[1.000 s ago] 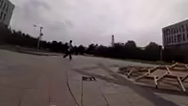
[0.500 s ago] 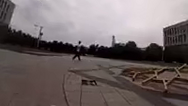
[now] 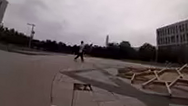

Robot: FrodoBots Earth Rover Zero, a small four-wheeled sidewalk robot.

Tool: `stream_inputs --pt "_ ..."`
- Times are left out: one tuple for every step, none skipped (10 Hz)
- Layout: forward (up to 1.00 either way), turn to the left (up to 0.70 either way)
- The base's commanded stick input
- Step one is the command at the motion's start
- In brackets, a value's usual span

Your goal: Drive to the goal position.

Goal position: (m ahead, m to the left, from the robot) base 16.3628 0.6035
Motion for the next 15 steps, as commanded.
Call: stream_inputs --pt "0.70 0.00" --pt "0.70 0.00" --pt "0.70 0.00" --pt "0.70 0.00" --pt "0.70 0.00" --pt "0.70 0.00" --pt "0.70 0.00" --pt "0.70 0.00" --pt "0.70 0.00" --pt "0.70 0.00" --pt "0.70 0.00" --pt "0.70 0.00" --pt "0.70 0.00" --pt "0.70 0.00" --pt "0.70 0.00"
